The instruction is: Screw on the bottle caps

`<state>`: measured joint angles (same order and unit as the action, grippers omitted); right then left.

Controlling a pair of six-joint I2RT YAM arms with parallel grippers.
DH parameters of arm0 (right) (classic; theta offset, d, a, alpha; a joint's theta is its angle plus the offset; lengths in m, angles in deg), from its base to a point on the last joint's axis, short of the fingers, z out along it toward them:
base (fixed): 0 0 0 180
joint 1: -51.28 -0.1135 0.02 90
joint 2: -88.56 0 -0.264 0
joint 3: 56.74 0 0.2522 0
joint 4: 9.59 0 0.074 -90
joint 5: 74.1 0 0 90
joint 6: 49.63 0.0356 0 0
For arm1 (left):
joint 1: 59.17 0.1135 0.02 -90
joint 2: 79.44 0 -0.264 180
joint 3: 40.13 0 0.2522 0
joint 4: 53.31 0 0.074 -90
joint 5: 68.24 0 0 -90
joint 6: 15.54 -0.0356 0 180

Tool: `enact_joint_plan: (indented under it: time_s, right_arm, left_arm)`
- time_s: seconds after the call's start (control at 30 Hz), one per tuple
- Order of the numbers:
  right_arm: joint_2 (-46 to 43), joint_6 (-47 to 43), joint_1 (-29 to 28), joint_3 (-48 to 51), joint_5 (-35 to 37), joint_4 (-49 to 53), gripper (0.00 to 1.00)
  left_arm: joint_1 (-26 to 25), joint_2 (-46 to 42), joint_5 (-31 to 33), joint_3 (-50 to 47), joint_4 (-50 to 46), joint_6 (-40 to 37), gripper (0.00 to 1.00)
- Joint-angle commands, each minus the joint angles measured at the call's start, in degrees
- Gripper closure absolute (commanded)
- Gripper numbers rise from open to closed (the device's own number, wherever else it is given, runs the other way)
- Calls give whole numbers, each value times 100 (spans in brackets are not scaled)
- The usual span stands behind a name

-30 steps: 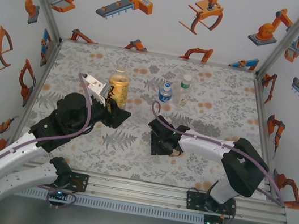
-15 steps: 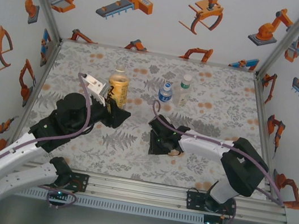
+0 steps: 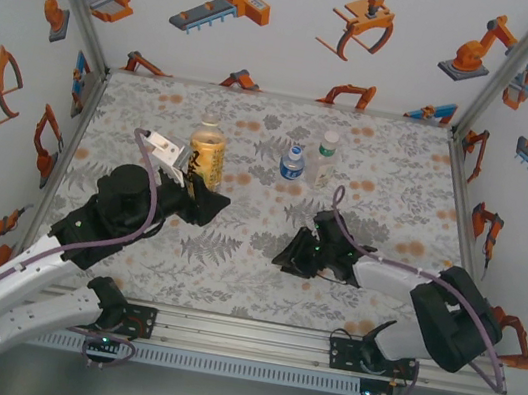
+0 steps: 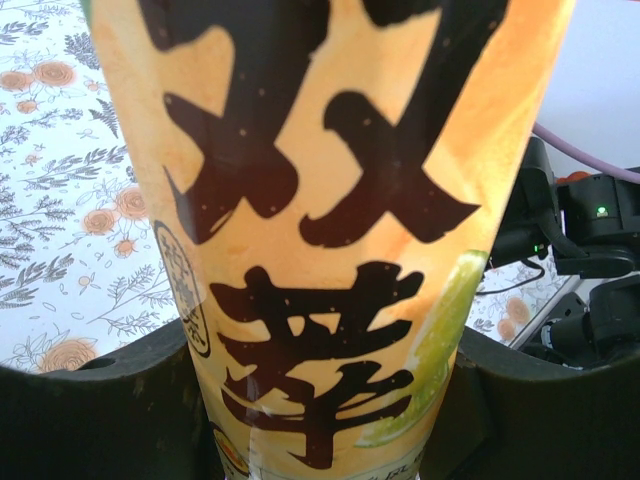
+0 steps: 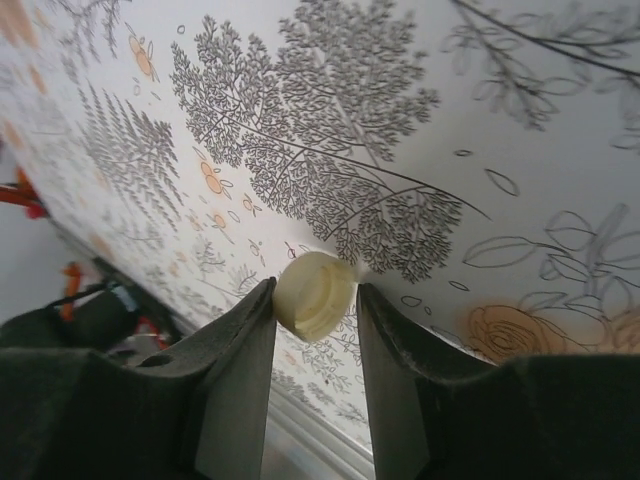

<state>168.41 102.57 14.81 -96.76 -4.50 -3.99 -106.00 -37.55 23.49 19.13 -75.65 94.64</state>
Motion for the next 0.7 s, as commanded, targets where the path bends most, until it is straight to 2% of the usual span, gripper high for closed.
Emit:
enact_joint_plan:
  time_s: [0.0,0.47,0.67]
  right_arm:
    - [-177,526,206,292,-245,-456,59]
    - [-687,-69,422,298,57,643,61]
    - [-800,-1005,230,-619,570,2085,62]
  left_arm:
    - [16,-15,4,31,76,100,100]
    - [14,97,-23,56,103,161,100]
    - [16,166,-18,47,139,168,100]
